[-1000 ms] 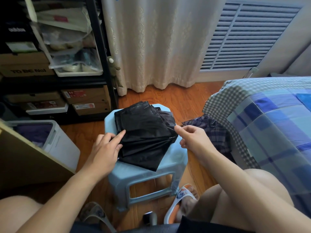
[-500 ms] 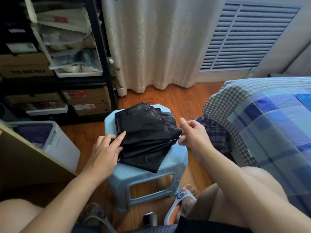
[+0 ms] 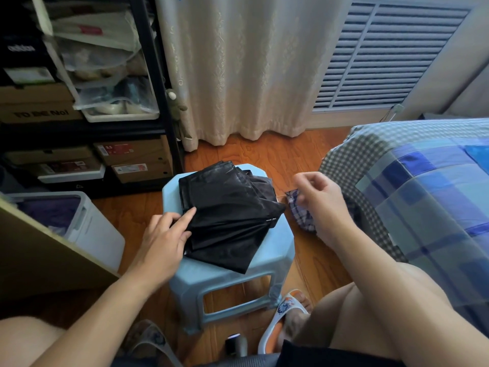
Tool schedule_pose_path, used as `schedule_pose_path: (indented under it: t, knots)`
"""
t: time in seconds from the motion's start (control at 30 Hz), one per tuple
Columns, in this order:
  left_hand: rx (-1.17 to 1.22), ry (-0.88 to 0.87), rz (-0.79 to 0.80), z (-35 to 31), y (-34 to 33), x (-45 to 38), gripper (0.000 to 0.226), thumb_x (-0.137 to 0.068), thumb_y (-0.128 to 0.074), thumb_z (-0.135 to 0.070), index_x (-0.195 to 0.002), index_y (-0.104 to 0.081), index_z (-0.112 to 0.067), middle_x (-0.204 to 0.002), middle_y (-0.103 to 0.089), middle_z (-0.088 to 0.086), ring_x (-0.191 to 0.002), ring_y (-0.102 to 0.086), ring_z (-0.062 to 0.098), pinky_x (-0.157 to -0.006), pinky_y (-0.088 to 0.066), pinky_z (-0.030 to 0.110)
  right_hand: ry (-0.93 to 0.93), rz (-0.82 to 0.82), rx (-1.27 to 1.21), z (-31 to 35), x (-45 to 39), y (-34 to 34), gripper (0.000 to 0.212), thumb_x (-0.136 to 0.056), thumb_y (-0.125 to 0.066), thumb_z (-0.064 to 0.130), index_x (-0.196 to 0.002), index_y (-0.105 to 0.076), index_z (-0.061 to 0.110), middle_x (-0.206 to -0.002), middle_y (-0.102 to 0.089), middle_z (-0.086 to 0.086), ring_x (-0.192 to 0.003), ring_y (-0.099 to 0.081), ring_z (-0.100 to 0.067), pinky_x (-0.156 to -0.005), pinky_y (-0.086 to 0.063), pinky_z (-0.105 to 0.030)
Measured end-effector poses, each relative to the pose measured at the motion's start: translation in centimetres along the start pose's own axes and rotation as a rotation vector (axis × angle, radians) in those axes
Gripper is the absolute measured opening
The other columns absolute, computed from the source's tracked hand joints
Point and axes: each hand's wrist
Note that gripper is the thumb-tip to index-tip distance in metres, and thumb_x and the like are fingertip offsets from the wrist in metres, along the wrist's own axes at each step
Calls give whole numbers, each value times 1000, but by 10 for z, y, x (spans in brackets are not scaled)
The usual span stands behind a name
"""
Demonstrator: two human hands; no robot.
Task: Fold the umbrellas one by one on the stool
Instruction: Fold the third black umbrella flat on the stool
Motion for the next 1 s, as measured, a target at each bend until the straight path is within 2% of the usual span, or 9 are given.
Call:
schedule_pose_path:
  t: [0.1,0.2,0.3,0.4,0.53,0.67,0.83,0.9,1.0]
  knots:
    - [39,23,33,2,3,-2,57,-95,-67,-8,-149,-53,-18,-109,-58,4,-103,-47,25,-93,-46,46,133,314,448,-11,3,-8,23,-89,-79,30,-111,-72,32,-107,-61,11,-100,-62,-7,-89,-51,-24]
    - [94,35,87,5,7,-6,55,-98,-63,-9,-150,-51,-24,-110,-58,0,-103,-44,19,-98,-42,40,200,255,431,-20,1,-14,10,-87,-81,16,-83,-74,23,-96,-68,0,-93,-66,-22,-92,-54,-46]
    - [234,66,243,7,22,-12,51,-104,-54,-17,-149,-41,-38,-116,-57,-10,-109,-44,11,-100,-32,26,161,248,143,-13,2,-10,5,-92,-75,10,-87,-76,10,-89,-76,-9,-84,-72,-26,-86,-60,-42]
    - [286,78,361,8,37,-10,51,-105,-52,-22,-150,-39,-41,-122,-56,-18,-121,-45,4,-106,-32,25,230,249,131,-15,5,-13,12,-94,-73,11,-84,-75,19,-76,-70,-9,-71,-62,-17,-74,-53,-37]
    - [312,122,360,4,42,-6,52,-105,-53,-23,-150,-37,-45,-129,-46,-27,-127,-36,-5,-108,-26,20,268,165,293,-24,-2,-19,12,-94,-74,16,-83,-74,22,-73,-67,-12,-67,-58,-22,-69,-52,-40]
    - [292,129,367,6,40,-7,54,-104,-54,-24,-151,-36,-46,-126,-48,-29,-125,-39,-1,-106,-27,21,233,184,357,-26,-8,-20,16,-98,-69,20,-82,-69,21,-67,-64,-10,-61,-53,-12,-61,-45,-35]
    - [260,134,347,5,36,-6,54,-105,-53,-22,-151,-36,-45,-125,-54,-18,-120,-40,3,-104,-28,23,150,-59,268,-8,-7,2,27,-106,-55,27,-91,-66,7,-64,-61,-4,-46,-51,-4,-48,-44,-24]
    - [252,136,345,6,35,-6,53,-106,-52,-22,-151,-36,-45,-126,-53,-17,-119,-40,3,-104,-28,24,148,16,231,-2,-2,11,34,-106,-52,33,-92,-68,6,-68,-61,-3,-55,-53,-5,-58,-47,-27]
    - [261,142,348,7,35,-6,53,-106,-51,-22,-151,-36,-45,-128,-53,-16,-121,-39,3,-105,-27,25,110,330,280,-9,10,11,14,-96,-70,32,-105,-72,20,-86,-64,6,-73,-58,-3,-71,-50,-22]
Point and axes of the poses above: each hand's wrist, its own x-axis away from the middle knuckle, its own y-axis out of the back of the hand, z = x × y
